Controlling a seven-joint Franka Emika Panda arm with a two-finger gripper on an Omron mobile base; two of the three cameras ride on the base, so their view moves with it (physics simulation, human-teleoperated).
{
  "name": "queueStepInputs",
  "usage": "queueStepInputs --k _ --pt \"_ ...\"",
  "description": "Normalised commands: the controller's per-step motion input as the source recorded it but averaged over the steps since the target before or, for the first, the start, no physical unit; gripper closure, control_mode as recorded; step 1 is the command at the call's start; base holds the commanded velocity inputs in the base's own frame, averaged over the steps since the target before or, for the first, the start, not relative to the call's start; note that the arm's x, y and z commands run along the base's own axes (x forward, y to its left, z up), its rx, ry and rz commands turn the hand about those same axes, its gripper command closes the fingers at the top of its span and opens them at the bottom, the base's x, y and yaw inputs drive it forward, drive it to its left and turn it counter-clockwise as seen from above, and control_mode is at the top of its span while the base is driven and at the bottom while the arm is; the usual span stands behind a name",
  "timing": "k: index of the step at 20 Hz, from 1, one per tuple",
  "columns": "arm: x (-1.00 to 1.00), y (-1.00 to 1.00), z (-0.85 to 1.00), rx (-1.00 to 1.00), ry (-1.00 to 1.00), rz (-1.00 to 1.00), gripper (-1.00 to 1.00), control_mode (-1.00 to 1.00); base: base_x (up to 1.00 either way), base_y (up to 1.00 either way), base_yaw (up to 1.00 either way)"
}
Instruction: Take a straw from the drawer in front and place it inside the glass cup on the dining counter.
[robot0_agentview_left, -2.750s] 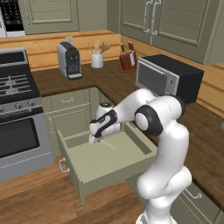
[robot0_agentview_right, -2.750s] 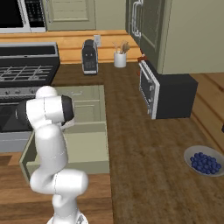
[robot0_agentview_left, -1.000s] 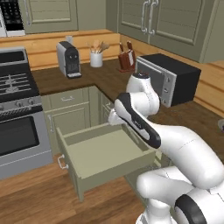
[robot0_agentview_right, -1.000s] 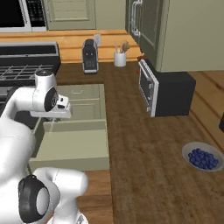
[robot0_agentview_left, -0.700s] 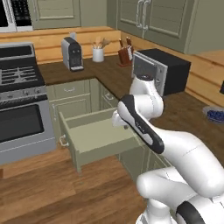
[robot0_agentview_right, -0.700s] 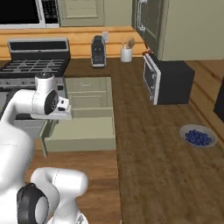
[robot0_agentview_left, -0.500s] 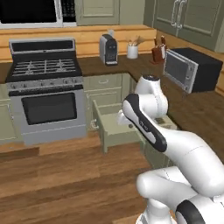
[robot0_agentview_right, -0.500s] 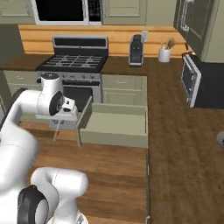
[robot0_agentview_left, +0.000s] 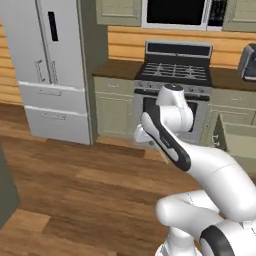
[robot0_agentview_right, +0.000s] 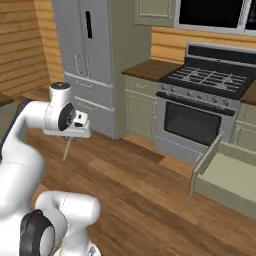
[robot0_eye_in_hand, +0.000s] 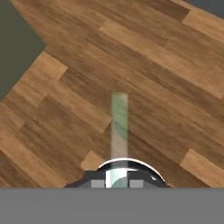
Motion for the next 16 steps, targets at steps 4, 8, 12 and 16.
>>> queueStepInputs --k 4,8,12,16 --pt "0.0 0.0 0.0 0.0 0.0 0.0 1.0 1.0 0.01 0.84 0.69" --pt "0.0 0.0 0.0 0.0 0.0 0.0 1.0 1.0 0.36 0.69 0.57" --pt "0.0 0.0 0.0 0.0 0.0 0.0 1.0 1.0 0.98 0.42 0.31" --pt "0.0 0.0 0.0 0.0 0.0 0.0 1.0 1.0 1.0 0.08 0.25"
